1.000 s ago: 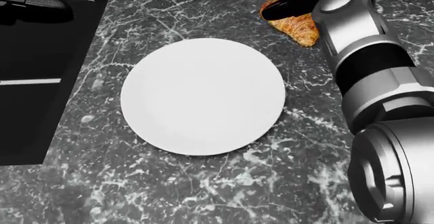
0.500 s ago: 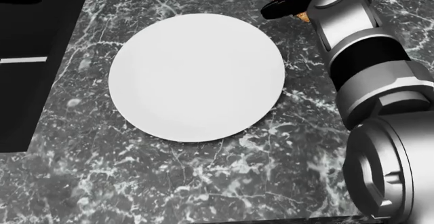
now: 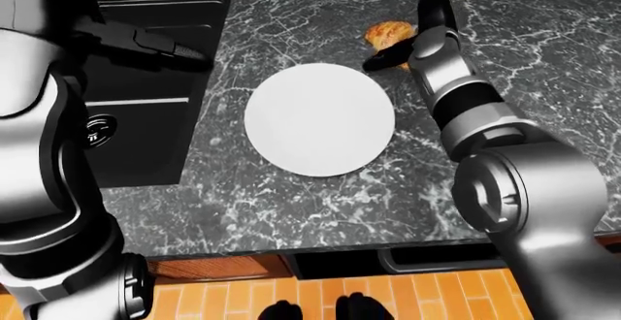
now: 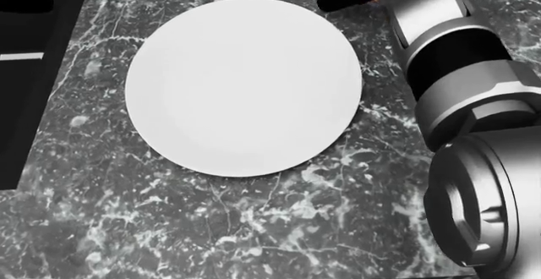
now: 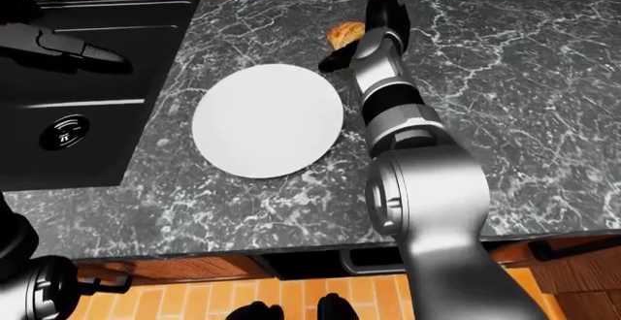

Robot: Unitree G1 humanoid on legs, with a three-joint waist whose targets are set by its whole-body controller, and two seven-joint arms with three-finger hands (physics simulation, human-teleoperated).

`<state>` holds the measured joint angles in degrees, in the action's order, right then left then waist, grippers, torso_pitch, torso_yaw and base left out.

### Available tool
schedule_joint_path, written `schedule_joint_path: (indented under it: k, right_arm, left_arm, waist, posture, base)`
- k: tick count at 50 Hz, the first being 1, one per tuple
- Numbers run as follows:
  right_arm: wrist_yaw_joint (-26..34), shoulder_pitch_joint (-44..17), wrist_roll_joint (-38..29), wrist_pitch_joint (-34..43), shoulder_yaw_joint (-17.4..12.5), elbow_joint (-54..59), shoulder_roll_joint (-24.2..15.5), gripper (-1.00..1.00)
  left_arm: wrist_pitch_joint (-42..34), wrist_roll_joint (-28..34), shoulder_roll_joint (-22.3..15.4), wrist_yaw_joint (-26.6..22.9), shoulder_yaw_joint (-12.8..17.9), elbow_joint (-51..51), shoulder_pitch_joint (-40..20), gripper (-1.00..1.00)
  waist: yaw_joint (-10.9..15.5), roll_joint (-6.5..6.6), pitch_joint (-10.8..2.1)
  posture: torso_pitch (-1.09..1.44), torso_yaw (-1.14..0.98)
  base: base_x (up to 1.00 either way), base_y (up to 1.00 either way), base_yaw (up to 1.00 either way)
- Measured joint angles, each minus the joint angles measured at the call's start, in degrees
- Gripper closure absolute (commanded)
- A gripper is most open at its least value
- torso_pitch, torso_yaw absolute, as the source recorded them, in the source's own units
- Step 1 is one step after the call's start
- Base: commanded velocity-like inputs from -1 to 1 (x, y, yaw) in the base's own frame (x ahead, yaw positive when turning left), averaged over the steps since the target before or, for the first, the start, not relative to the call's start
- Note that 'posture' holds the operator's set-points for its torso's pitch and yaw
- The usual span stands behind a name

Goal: Place the pastries on the plates.

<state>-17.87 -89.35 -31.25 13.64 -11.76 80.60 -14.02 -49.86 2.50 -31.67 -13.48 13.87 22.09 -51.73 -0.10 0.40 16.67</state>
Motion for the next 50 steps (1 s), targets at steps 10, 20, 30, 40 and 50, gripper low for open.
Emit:
schedule_joint_path:
  k: [10,20,30,40,50]
  right_arm:
    - [-1.0,-0.5,-0.3,0.6,-0.3,0.2,-0.5,-1.00]
    - [-0.8,-0.5,-0.5,0.5,-0.2,-0.2,-0.5,-0.47]
    - [-0.3,-0.3,-1.5,0.5,0.5,-0.4,-0.5,-0.16]
    - [-0.2,-0.2,-3.3,0.3,1.0,-0.6,-1.0,0.11]
    - [-2.3,-0.3,-4.2,-1.0,0.9,-0.9,-1.6,1.00]
  left_arm:
    - [0.5,0.4,0.4,0.0,0.0,-0.1,0.5,-1.00]
    - [0.7,0.4,0.4,-0.2,0.1,0.3,0.9,-1.00]
    - [1.0,0.6,0.2,-0.3,0.2,0.1,0.8,-1.00]
    - [0.8,1.0,0.0,-0.6,0.0,0.3,0.2,-1.00]
    - [0.3,1.0,-0.2,-0.7,0.6,1.2,0.6,-1.00]
  waist:
    - [0.3,-0.21,1.63]
    - [0.5,-0.55,1.98]
    - [0.8,-0.74,1.93]
    - [0.8,-0.73,1.86]
    - [0.8,-0.65,1.84]
  posture:
    - [0.46,0.00]
    - [0.46,0.00]
    - [0.46,0.00]
    - [0.46,0.00]
    - [0.46,0.00]
  base:
    - [0.00,0.00,0.00]
    - [0.00,0.00,0.00]
    - [0.00,0.00,0.00]
    - [0.00,0.00,0.00]
    - [0.00,0.00,0.00]
